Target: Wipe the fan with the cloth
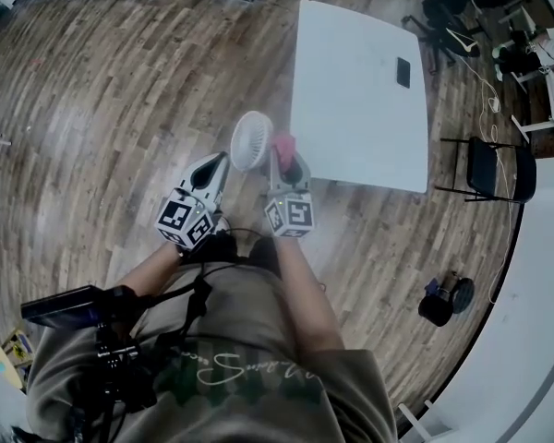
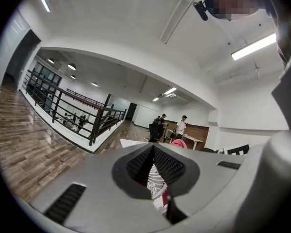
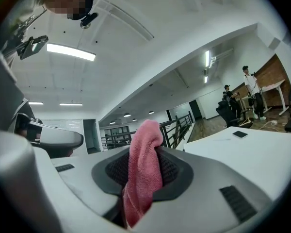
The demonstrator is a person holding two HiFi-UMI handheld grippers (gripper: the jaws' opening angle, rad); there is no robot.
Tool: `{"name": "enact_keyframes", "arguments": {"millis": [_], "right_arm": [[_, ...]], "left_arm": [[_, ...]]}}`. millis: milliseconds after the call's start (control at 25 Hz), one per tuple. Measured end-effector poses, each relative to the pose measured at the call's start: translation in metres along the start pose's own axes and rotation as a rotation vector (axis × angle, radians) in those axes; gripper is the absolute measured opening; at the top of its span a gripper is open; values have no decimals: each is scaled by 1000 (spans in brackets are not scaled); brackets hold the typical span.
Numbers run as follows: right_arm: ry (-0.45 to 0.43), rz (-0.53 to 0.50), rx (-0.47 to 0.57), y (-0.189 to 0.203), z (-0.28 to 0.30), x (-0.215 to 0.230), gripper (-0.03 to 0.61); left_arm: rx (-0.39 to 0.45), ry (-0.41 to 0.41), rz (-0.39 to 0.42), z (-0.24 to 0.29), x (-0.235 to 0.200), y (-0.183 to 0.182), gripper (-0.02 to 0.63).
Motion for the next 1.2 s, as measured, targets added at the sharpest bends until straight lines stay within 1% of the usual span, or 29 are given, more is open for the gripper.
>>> {"name": "enact_keyframes", "arguments": {"millis": [400,600,1200], "right_arm": [[42,-29,-7,9,-18,-20,114],[46,-35,-13,15,-25,-28,114],[85,-7,-36,41,-32,-55,115]], "left_arm": [[-22,59,16,-11,0,4,18],[-26,76,24,-17,0,5,18],[-44,109,20,-35,-16,6,18]]}}
Point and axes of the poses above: the fingertips, and each gripper's own axes: z forward along the fingers, x to its right, y out of its underside, the point moved 10 cm from there along -z, backward along the fingers, and after that the axes turned 6 degrees about -z, right-handed, at the moved point
